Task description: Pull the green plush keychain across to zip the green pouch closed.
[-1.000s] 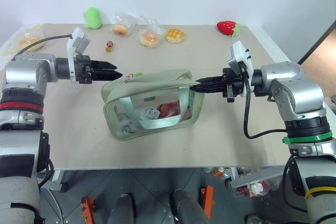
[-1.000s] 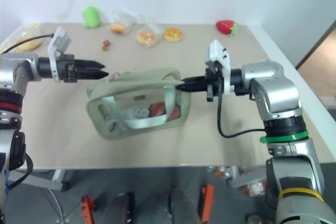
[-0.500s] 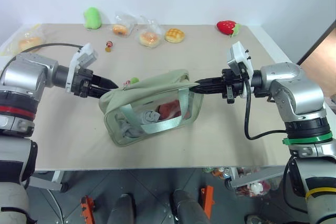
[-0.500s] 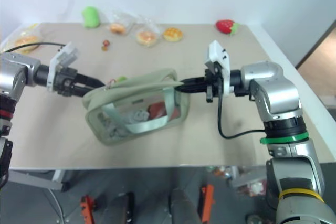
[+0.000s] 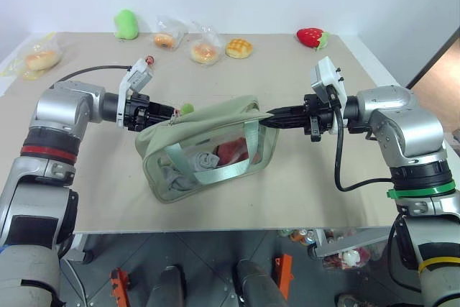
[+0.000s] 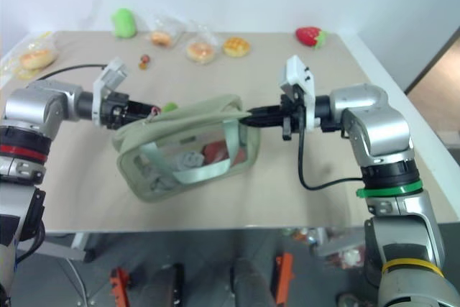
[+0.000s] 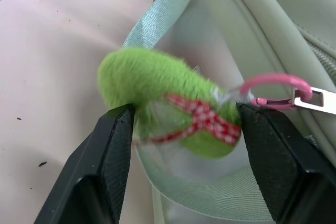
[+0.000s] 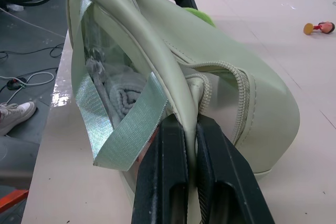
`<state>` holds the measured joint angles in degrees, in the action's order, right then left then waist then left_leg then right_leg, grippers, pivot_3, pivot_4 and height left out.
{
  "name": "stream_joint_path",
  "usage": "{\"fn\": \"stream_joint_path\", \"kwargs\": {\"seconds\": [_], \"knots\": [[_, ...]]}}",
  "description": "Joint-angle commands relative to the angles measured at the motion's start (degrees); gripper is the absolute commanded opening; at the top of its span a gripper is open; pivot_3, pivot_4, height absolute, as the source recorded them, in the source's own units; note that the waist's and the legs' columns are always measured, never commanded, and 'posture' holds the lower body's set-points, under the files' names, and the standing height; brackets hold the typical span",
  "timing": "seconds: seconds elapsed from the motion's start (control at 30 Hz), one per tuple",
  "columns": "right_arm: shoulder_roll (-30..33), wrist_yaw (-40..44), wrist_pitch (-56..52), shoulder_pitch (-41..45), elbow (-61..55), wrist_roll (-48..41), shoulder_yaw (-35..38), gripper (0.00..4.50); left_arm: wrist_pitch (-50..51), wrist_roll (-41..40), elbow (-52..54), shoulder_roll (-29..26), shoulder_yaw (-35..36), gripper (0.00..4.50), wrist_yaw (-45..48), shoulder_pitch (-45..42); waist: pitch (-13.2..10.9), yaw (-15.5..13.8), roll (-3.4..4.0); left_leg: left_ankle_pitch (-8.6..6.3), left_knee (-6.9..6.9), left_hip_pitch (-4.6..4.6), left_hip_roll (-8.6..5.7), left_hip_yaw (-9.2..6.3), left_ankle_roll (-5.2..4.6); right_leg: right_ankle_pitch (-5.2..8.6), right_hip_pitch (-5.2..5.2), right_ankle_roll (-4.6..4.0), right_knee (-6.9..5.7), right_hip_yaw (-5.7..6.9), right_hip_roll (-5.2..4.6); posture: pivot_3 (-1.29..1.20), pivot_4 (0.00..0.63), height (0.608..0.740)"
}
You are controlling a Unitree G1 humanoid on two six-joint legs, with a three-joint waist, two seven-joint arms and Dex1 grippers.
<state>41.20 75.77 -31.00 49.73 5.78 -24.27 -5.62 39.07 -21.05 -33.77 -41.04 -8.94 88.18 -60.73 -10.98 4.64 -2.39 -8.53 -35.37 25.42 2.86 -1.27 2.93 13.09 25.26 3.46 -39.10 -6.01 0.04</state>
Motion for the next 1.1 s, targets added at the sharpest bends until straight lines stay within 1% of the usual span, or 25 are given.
{"fn": "stream_joint_path", "kwargs": {"seconds": [0.03, 0.17, 0.2, 0.33, 0.4, 0.5, 0.63, 0.8, 0.9, 1.0, 1.1], "knots": [[0.84, -0.35, 0.61, 0.61, -1.81, -0.89, 2.37, 0.0, -0.33, -1.52, 1.1, -0.4, 2.81, 1.72, 1.07, -0.58, 0.0, -0.04, 0.0, 0.0, 0.0, 0.0, 0.0, 0.0, 0.0, 0.0, -0.01, 0.0, 0.0, 0.0, -0.01, 0.0, 0.15, 0.74], [0.69, -0.46, 0.64, 0.75, -1.72, -0.88, 2.34, 0.0, -0.23, -1.39, 1.37, -0.26, 3.4, 0.45, 0.64, -0.9, 0.0, -0.06, 0.0, 0.0, -0.02, 0.0, 0.0, 0.01, 0.0, 0.0, -0.02, 0.0, 0.0, -0.01, -0.01, 0.0, 0.15, 0.74], [0.66, -0.48, 0.61, 0.76, -1.71, -0.9, 2.35, 0.0, -0.38, -1.1, 1.46, -0.22, 3.39, 0.08, 0.36, -0.86, 0.0, -0.06, 0.0, 0.0, -0.03, 0.0, 0.0, 0.01, 0.0, -0.01, -0.02, -0.01, 0.0, 0.0, 0.0, 0.0, 0.15, 0.74], [0.48, -0.66, 0.72, 0.5, -1.75, -0.94, 2.38, 0.0, -1.63, 0.72, -0.07, 0.58, 3.66, 0.03, -3.0, -1.5, 0.0, -0.08, 0.0, 0.0, -0.03, 0.0, 0.0, 0.01, 0.0, -0.02, -0.02, -0.01, 0.0, -0.01, -0.01, 0.0, 0.15, 0.74], [0.4, -0.8, 0.75, 0.28, -1.84, -1.0, 2.43, 0.0, -3.66, 1.09, -1.71, 1.93, 5.47, 0.03, -7.06, -2.94, 0.0, -0.21, 0.0, 0.0, -0.03, 0.0, 0.0, 0.01, 0.0, -0.01, -0.03, -0.01, 0.0, -0.01, -0.01, 0.0, 0.15, 0.74], [0.39, -1.01, 0.74, 0.39, -1.77, -1.07, 2.34, 0.0, -4.36, 1.4, -4.24, 3.11, 6.9, 0.03, -10.0, -4.95, 0.0, -0.32, 0.0, 0.0, -0.05, 0.0, 0.0, 0.0, 0.0, -0.02, -0.04, -0.01, 0.0, 0.0, -0.01, 0.0, 0.15, 0.74], [0.33, -1.35, 0.7, 0.27, -1.9, -1.22, 2.44, 0.0, -11.2, 1.7, -5.98, 5.76, 9.91, 0.03, -15.97, -7.61, 0.0, -0.34, 0.0, 0.0, -0.07, 0.0, -0.02, 0.01, 0.0, -0.03, -0.05, 0.02, 0.0, -0.01, -0.01, 0.0, 0.15, 0.74], [0.46, -1.59, 0.56, -0.04, -2.28, -1.31, 2.48, 0.0, -16.43, 1.4, -2.96, 7.17, 10.86, 0.03, -15.29, -7.53, 0.0, -0.35, 0.0, 0.0, -0.04, 0.0, -0.02, 0.01, 0.0, -0.03, -0.04, 0.04, 0.0, -0.02, -0.02, 0.0, 0.15, 0.74], [0.55, -1.55, 0.42, -0.13, -2.44, -1.33, 2.59, 0.0, -21.33, 2.98, -1.15, 6.99, 9.54, 0.03, -14.14, -6.78, 0.0, -0.35, 0.0, 0.0, -0.03, 0.0, -0.02, 0.01, 0.01, -0.03, -0.04, 0.04, 0.0, -0.01, -0.02, 0.0, 0.15, 0.74], [0.61, -1.54, 0.26, -0.17, -2.44, -1.26, 2.62, 0.0, -29.43, 4.97, 0.29, 6.69, 8.74, 0.03, -13.23, -5.95, 0.0, -0.36, 0.0, 0.0, -0.04, 0.0, -0.02, 0.02, 0.0, -0.03, -0.05, 0.04, 0.0, -0.02, -0.02, 0.0, 0.15, 0.74], [0.62, -1.52, 0.23, -0.23, -2.39, -1.18, 2.56, 0.0, -33.41, 5.43, 2.1, 6.51, 8.7, 0.03, -12.13, -5.77, 0.0, -0.35, 0.0, 0.0, -0.04, 0.0, -0.02, 0.02, 0.01, -0.04, -0.04, 0.02, 0.0, -0.02, -0.02, 0.0, 0.15, 0.74]]}}
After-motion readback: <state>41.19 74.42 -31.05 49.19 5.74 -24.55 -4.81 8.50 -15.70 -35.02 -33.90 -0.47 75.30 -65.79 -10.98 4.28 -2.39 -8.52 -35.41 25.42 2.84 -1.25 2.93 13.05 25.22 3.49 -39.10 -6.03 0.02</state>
